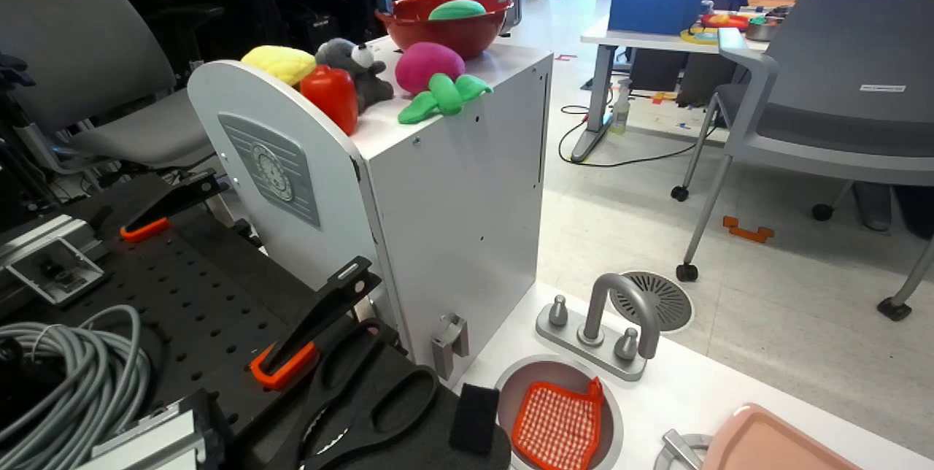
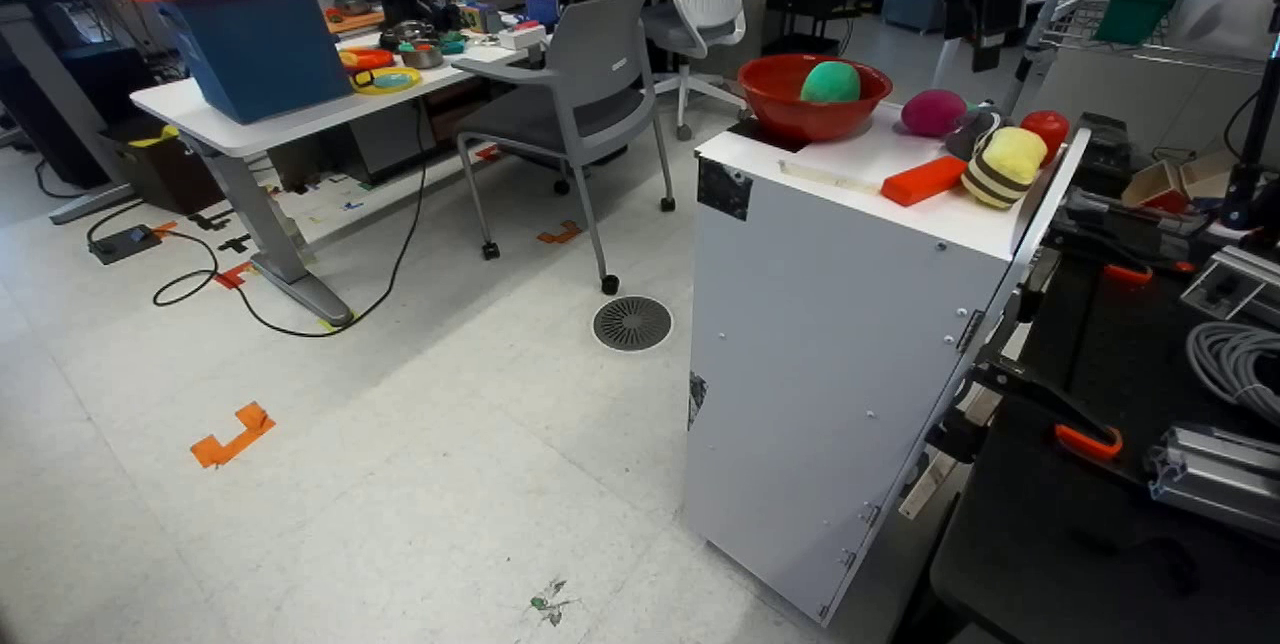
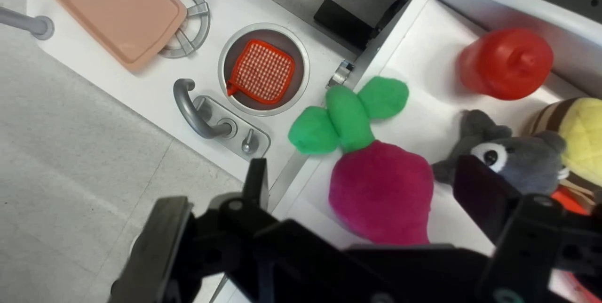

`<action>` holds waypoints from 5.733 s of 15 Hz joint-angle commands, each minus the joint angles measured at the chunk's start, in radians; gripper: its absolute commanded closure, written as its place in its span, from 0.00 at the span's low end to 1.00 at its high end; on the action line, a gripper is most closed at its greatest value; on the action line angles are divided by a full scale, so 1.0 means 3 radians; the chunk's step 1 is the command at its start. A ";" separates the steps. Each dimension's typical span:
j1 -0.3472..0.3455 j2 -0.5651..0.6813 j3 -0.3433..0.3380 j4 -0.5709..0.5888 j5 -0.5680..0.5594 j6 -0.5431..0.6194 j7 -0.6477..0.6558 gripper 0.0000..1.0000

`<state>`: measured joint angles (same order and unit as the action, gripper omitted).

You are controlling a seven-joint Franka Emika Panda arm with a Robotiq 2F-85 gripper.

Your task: Put the purple object inside the bowl

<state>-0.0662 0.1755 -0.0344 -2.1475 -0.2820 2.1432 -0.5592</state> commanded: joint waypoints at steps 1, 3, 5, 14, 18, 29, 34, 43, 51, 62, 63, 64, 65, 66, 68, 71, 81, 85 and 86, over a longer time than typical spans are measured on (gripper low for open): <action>-0.0029 0.0057 0.0038 0.0026 0.0102 0.0189 -0.0110 0.00; -0.0003 0.0100 0.0064 0.0031 0.0066 0.0275 -0.0151 0.00; 0.0012 0.0145 0.0104 0.0044 0.0073 0.0334 -0.0219 0.00; 0.0115 0.0201 0.0239 0.0023 -0.0006 0.0339 -0.0316 0.00; 0.0129 0.0175 0.0232 -0.0001 -0.0038 0.0335 -0.0290 0.00; 0.0075 0.0145 0.0209 -0.0161 0.0024 0.0338 -0.0308 0.00; 0.0059 0.0119 0.0193 -0.0211 0.0001 0.0333 -0.0247 0.00; 0.0054 0.0039 0.0141 -0.0278 -0.0016 0.0327 -0.0109 0.43; 0.0088 -0.0061 0.0118 -0.0346 -0.0151 0.0333 0.0089 1.00; 0.0226 -0.0514 0.0124 -0.0605 -0.0645 0.0184 0.0969 0.98; 0.0223 -0.0602 0.0119 -0.0647 -0.0677 0.0183 0.1098 0.98; 0.0213 -0.0663 0.0110 -0.0663 -0.0704 0.0171 0.1286 0.98; 0.0196 -0.0717 0.0103 -0.0665 -0.0665 0.0131 0.1463 0.98; 0.0178 -0.0762 0.0096 -0.0660 -0.0592 0.0094 0.1570 0.98; 0.0137 -0.0824 0.0070 -0.0617 -0.0417 -0.0023 0.1730 0.98; 0.0076 -0.0846 0.0016 -0.0537 -0.0178 -0.0066 0.1965 0.98; 0.0056 -0.0573 0.0030 0.0239 -0.0260 -0.0211 0.2546 0.98; 0.0204 -0.0253 0.0135 0.0627 -0.0522 -0.0280 0.2511 0.98; 0.0255 -0.0153 0.0165 0.0735 -0.0524 -0.0306 0.2446 0.98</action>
<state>-0.0262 0.0349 -0.0081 -2.0438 -0.4057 2.1061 0.1795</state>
